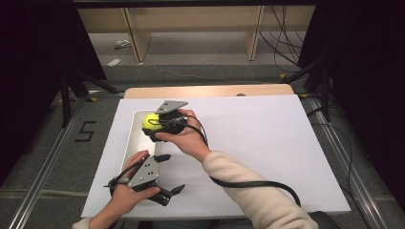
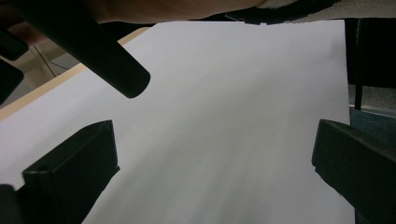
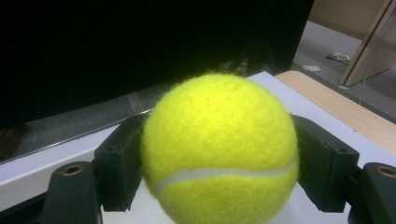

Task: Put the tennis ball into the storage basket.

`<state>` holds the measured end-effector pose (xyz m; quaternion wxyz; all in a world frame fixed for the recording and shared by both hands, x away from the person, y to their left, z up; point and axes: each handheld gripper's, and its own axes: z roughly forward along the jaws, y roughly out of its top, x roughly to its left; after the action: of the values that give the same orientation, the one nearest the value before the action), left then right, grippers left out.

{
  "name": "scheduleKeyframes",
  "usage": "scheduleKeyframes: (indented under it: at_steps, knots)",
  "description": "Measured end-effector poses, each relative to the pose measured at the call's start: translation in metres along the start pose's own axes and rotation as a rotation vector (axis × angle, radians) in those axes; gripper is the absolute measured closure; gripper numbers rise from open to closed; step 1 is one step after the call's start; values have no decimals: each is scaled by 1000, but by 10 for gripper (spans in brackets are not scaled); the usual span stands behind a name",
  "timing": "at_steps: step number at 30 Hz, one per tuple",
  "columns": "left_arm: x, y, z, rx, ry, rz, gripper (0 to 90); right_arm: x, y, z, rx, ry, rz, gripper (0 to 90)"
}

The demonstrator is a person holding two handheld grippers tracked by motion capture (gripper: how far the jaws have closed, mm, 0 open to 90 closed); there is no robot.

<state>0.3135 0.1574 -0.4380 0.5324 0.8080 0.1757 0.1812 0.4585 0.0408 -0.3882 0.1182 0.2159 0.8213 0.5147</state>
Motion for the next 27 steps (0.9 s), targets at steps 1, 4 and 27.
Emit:
scheduleKeyframes:
  at_steps: [1, 4, 27]
  knots:
    - [0, 0, 0, 0, 0, 1, 0, 0, 0, 0, 0, 0, -1, 264]
    - [0, 0, 0, 1, 0, 1, 0, 0, 0, 2, 1, 4, -2, 264]
    - [0, 0, 0, 0, -2, 2, 0, 3, 4, 12, 9, 17, -9, 264]
